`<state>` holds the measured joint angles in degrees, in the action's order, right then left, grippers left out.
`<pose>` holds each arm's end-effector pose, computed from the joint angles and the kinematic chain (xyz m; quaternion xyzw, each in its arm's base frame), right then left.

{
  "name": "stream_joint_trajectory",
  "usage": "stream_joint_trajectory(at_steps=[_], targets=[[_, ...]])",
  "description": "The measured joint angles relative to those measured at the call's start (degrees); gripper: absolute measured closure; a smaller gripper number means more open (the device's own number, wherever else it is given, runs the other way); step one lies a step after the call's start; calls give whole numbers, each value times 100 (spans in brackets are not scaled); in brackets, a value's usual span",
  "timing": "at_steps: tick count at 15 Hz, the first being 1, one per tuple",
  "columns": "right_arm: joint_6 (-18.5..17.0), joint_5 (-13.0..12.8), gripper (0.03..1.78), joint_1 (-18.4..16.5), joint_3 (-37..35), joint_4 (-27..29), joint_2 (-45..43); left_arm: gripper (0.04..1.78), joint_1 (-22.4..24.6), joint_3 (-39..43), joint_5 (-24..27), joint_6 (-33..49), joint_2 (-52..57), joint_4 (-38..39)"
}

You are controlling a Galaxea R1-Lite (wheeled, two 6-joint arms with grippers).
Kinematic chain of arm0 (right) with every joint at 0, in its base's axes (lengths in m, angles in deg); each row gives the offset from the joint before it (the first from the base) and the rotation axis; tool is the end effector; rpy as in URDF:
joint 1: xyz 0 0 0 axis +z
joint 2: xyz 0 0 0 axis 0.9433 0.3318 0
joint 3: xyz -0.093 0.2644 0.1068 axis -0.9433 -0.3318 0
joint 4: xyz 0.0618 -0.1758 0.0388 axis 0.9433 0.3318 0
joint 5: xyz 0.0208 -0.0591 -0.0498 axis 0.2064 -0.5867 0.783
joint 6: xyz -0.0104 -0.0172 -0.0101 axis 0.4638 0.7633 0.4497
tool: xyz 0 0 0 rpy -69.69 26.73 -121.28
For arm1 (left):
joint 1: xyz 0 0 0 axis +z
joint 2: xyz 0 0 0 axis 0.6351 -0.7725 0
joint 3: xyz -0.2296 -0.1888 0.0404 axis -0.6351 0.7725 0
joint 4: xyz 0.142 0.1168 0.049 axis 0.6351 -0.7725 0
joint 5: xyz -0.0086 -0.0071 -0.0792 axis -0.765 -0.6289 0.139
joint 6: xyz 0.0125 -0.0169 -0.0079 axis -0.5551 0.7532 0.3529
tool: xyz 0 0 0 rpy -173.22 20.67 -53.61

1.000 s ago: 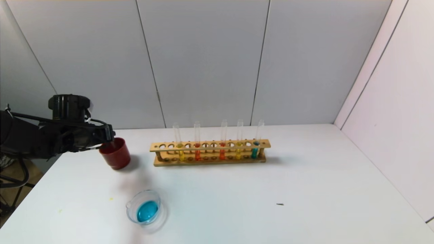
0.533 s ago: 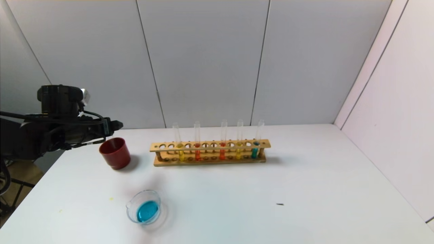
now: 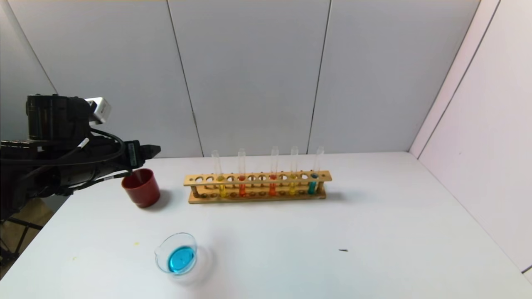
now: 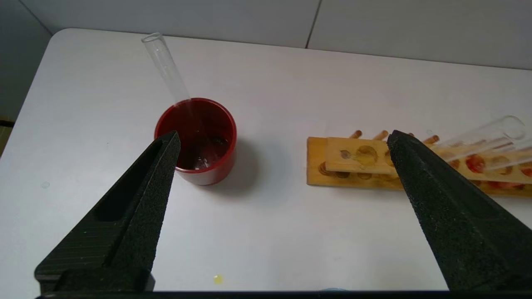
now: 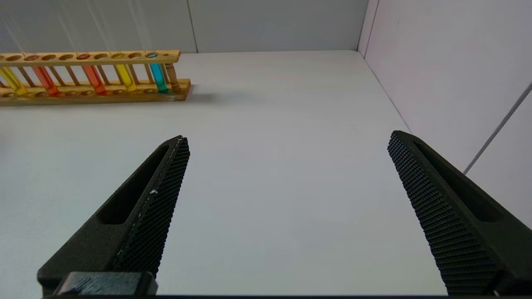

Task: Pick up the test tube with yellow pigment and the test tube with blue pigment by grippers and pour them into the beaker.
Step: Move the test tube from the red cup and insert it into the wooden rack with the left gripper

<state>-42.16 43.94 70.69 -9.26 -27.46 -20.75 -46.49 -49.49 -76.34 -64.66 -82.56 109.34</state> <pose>-0.0225 0.0001 0.0766 0.0107 -0.0042 0.0028 0.9999 0.2756 -0.0314 0.2029 -0.0624 0.1861 0.0176 0.9804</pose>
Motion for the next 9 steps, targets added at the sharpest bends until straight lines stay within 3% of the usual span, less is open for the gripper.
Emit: stream_joint_trajectory(at_steps=[3, 9], targets=[[2, 0, 7, 0, 0, 0, -1, 7, -616, 218, -173, 15, 472, -155], [2, -2, 7, 0, 0, 0, 0, 7, -2047, 668, -1089, 84, 750, -100]])
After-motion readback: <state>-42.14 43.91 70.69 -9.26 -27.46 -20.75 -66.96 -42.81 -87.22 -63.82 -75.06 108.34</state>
